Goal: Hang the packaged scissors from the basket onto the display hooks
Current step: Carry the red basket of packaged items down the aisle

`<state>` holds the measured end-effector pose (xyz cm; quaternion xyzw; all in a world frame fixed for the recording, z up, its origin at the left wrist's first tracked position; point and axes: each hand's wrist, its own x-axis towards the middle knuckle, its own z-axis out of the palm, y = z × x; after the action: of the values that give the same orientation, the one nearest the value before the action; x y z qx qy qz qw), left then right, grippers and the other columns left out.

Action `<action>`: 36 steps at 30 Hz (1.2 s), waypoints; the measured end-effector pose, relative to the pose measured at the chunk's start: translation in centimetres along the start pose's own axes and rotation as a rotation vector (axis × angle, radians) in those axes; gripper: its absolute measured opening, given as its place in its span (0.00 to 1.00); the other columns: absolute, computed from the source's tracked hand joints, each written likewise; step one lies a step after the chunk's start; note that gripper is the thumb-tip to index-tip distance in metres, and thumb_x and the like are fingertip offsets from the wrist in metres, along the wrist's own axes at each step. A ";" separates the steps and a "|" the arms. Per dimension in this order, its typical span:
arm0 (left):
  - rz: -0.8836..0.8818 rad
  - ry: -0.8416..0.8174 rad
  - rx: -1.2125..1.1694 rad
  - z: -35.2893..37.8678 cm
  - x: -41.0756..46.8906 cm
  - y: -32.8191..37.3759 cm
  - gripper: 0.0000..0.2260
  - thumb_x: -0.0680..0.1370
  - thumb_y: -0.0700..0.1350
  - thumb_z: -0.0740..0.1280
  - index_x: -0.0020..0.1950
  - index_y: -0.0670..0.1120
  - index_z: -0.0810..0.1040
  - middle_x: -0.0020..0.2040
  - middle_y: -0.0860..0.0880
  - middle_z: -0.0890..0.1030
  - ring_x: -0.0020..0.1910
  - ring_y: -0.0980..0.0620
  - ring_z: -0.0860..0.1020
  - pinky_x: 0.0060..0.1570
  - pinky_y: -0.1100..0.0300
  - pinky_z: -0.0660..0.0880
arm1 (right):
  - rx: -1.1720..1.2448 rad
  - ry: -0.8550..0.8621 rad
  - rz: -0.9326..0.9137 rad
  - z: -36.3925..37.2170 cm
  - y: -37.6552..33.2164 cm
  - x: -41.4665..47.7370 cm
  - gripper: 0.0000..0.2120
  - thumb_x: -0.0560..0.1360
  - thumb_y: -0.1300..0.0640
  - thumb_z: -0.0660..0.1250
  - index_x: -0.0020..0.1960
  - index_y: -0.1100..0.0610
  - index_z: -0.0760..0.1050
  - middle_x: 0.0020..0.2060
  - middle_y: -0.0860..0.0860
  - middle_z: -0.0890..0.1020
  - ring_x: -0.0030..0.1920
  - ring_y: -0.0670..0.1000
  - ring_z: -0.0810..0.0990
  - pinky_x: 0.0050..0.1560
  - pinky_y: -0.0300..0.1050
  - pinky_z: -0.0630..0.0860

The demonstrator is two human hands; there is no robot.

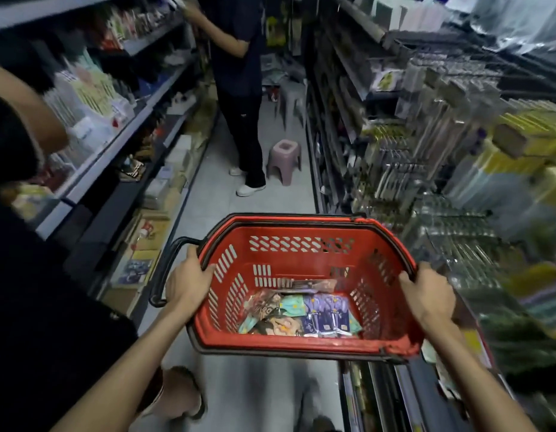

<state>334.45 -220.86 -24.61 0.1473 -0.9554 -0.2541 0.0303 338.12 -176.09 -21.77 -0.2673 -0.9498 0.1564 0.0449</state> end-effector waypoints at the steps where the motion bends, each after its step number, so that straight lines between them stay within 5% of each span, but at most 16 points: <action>1: 0.003 0.010 0.001 0.4 2.4 0.7 0.18 0.79 0.54 0.69 0.62 0.47 0.68 0.45 0.43 0.83 0.42 0.38 0.82 0.39 0.50 0.79 | 0.005 -0.001 -0.007 0.7 -1.2 2.4 0.14 0.79 0.49 0.64 0.52 0.62 0.74 0.47 0.66 0.83 0.49 0.67 0.82 0.44 0.52 0.74; 12: -0.074 0.099 -0.004 2.1 27.0 10.7 0.20 0.80 0.51 0.70 0.65 0.41 0.71 0.54 0.38 0.82 0.54 0.34 0.81 0.48 0.47 0.75 | 0.071 -0.042 -0.097 5.5 -16.1 29.9 0.15 0.80 0.51 0.64 0.55 0.64 0.74 0.50 0.66 0.83 0.51 0.67 0.82 0.48 0.55 0.77; 36: -0.043 0.024 -0.081 8.1 83.9 19.6 0.19 0.80 0.53 0.69 0.65 0.47 0.68 0.49 0.43 0.82 0.47 0.37 0.82 0.44 0.49 0.75 | 0.054 -0.028 -0.094 16.4 -48.1 73.8 0.14 0.80 0.48 0.63 0.49 0.59 0.72 0.44 0.63 0.83 0.46 0.66 0.83 0.44 0.55 0.79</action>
<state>248.09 -225.68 -23.42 0.1696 -0.9404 -0.2917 0.0422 248.60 -180.93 -21.70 -0.2186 -0.9573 0.1834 0.0462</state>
